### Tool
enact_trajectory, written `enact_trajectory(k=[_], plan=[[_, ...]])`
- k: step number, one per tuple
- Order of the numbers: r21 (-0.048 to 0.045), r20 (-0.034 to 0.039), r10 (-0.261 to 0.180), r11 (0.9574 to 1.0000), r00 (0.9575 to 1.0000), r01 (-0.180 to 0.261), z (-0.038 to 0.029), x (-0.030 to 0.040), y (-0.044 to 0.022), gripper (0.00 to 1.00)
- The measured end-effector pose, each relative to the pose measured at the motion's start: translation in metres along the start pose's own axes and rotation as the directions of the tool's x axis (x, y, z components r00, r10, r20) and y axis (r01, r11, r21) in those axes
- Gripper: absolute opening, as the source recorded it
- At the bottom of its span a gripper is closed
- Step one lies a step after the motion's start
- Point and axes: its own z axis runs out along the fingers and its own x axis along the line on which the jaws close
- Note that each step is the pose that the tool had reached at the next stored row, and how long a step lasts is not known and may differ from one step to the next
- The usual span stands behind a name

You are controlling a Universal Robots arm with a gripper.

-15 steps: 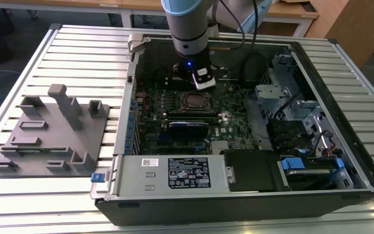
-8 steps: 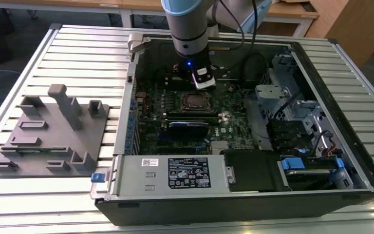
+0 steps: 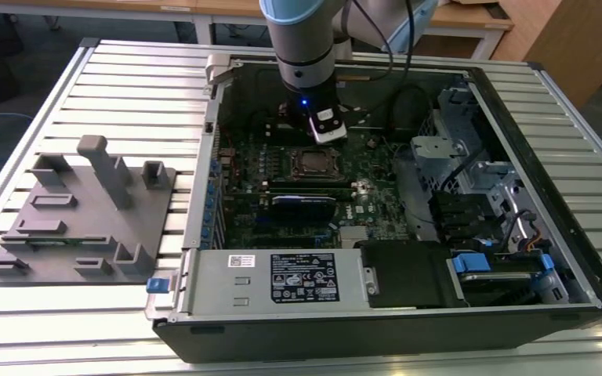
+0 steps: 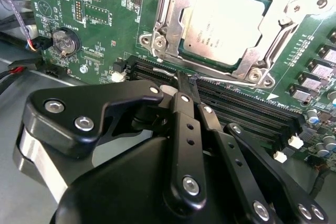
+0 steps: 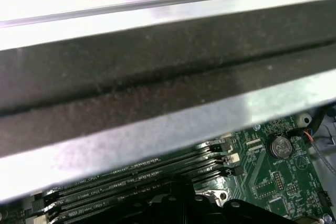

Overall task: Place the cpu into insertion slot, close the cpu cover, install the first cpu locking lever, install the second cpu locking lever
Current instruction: 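Install the first cpu locking lever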

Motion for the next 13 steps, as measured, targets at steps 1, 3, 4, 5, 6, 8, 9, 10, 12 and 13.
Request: enact_trajectory(k=[1,3,4,5,6,8,9,10,12,13], plan=[[0.0037,0.0012,-0.001,1.0,1.0,0.001,0.0004,0.0001,-0.0002,0.1],[0.0078,0.0024,-0.002,1.0,1.0,0.002,0.0012,0.0002,-0.0003,0.1],[0.0078,0.0026,-0.002,1.0,1.0,0.002,0.0018,0.0004,0.0001,0.1],[0.0083,0.0026,-0.002,1.0,1.0,0.002,0.002,0.0005,0.0001,0.1],[0.011,0.0034,-0.003,0.9999,1.0,0.003,0.0023,0.0006,0.0001,0.1],[0.018,0.005,-0.005,0.9998,1.0,0.004,0.0027,0.0007,0.0,0.1],[0.0197,0.0054,-0.005,0.9998,1.0,0.005,0.0029,0.0007,0.0,0.1],[0.0208,0.0058,-0.005,0.9998,1.0,0.005,0.0031,0.0008,0.0,0.1],[0.0228,0.0063,-0.006,0.9997,1.0,0.006,0.0035,0.001,0.0003,0.1],[0.0234,0.0064,-0.006,0.9997,1.0,0.006,0.0037,0.0011,0.0006,0.1]])
